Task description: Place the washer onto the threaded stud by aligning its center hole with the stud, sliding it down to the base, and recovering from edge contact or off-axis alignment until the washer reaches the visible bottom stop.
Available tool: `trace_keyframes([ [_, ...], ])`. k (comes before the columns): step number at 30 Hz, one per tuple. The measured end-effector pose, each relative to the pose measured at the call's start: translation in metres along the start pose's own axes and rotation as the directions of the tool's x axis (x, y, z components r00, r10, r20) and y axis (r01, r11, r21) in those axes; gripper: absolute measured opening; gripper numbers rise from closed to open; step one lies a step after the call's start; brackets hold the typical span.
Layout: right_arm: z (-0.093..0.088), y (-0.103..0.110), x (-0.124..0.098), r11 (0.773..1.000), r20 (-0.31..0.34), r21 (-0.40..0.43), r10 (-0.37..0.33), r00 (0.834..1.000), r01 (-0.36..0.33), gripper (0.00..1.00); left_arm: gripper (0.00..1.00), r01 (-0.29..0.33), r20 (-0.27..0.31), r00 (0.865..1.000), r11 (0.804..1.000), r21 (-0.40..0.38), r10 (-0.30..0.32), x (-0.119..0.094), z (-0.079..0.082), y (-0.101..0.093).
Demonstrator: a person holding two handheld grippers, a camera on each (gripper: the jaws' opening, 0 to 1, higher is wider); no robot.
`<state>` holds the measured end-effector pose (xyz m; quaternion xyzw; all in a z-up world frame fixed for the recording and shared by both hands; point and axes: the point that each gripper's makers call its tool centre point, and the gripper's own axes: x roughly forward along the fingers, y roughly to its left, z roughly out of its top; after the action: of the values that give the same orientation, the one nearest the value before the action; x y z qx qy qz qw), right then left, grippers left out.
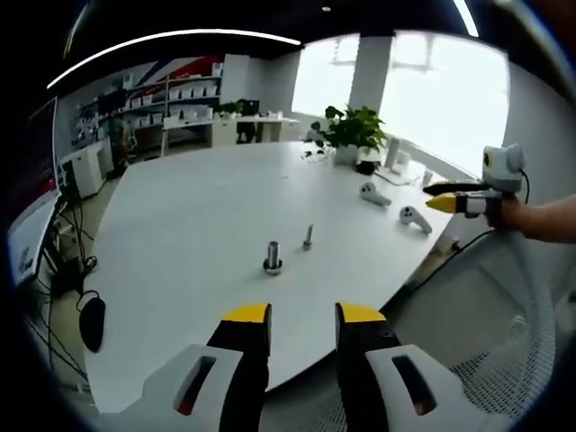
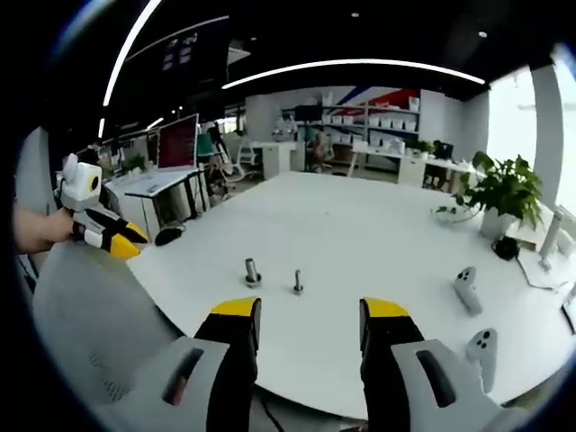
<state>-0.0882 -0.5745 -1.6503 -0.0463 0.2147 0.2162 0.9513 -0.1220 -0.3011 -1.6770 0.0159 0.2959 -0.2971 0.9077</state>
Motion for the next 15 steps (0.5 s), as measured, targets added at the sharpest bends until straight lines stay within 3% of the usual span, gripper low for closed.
trace_keyframes([
  [15,-0.0065,0.0032,0.0012,1.0,-0.025,-0.006,0.017,1.0,-0.017,0.44,0.28,-0.025,0.007,1.0,1.0,-0.008,0.025,-0.0007,0.0006,0.005],
])
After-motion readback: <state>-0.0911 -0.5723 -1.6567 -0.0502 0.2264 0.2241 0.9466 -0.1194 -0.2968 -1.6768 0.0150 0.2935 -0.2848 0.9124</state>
